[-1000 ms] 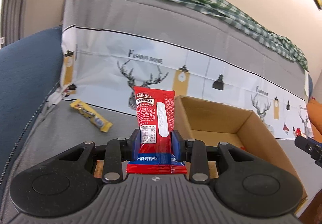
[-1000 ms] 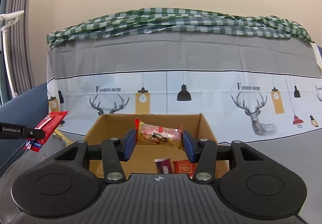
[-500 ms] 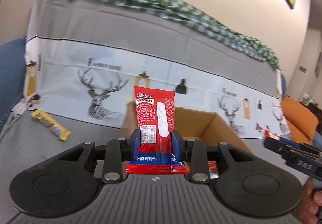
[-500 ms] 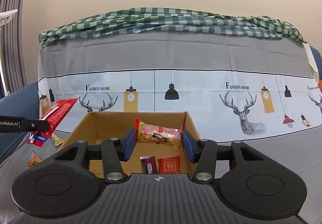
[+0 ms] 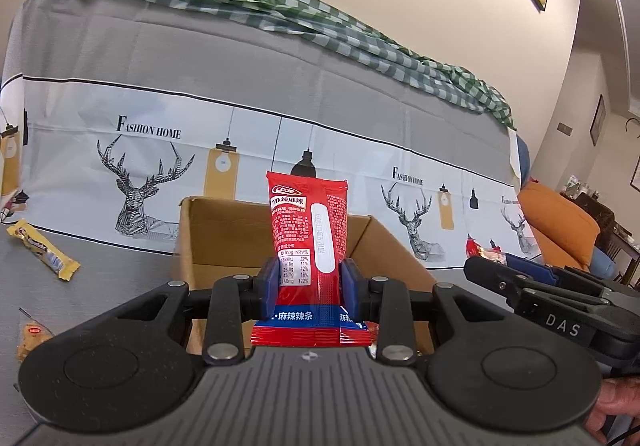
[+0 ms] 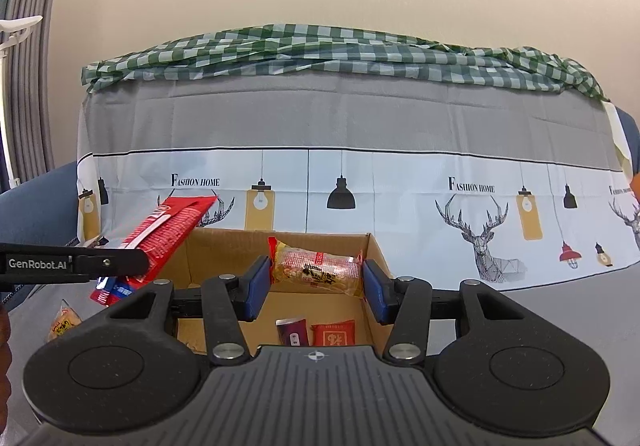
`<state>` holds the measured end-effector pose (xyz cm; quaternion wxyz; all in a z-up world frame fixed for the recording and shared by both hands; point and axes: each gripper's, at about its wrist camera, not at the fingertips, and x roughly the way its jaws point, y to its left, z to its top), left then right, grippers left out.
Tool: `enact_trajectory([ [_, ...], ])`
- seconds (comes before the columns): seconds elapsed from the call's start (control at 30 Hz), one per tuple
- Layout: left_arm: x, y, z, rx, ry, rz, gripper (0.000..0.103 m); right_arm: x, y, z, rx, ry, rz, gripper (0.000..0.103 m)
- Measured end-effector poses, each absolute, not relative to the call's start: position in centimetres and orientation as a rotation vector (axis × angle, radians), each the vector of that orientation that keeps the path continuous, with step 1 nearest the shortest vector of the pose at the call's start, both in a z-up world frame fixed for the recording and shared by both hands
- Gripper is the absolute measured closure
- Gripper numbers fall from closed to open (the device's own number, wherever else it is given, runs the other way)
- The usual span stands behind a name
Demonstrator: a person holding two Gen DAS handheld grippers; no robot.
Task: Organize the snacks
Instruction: 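Open both grippers to drop the red pack and candy into the box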
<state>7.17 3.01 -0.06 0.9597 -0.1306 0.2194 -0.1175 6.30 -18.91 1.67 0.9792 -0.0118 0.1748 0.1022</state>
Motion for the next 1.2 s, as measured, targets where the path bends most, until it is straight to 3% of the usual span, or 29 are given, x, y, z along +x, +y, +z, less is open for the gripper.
enact_trajectory([
  [0.8,7.7,2.4,-0.4,-0.283,0.453,-0.267,0.066,5.8,-17.8,2.0,-0.042,0.309,0.236,0.052],
  [0.87,7.8,2.3,-0.5,-0.288,0.472,-0.294,0.063,5.8,-17.7,1.9,-0.042,0.313,0.234,0.048],
  [0.93,8.1,2.5,-0.6,-0.294,0.49,-0.297,0.039,6.0,-17.5,1.8,-0.041,0.328,0.229,0.044],
  [0.97,8.0,2.6,-0.6,-0.296,0.485,-0.286,0.036,6.0,-17.4,1.8,-0.044,0.331,0.222,0.039],
  [1.07,8.0,3.3,-0.8,-0.318,0.487,-0.268,0.035,6.1,-17.0,1.8,-0.041,0.334,0.213,0.029],
  [1.2,7.6,4.4,-1.0,-0.349,0.49,-0.238,0.035,6.2,-16.5,1.6,-0.028,0.351,0.216,0.029],
])
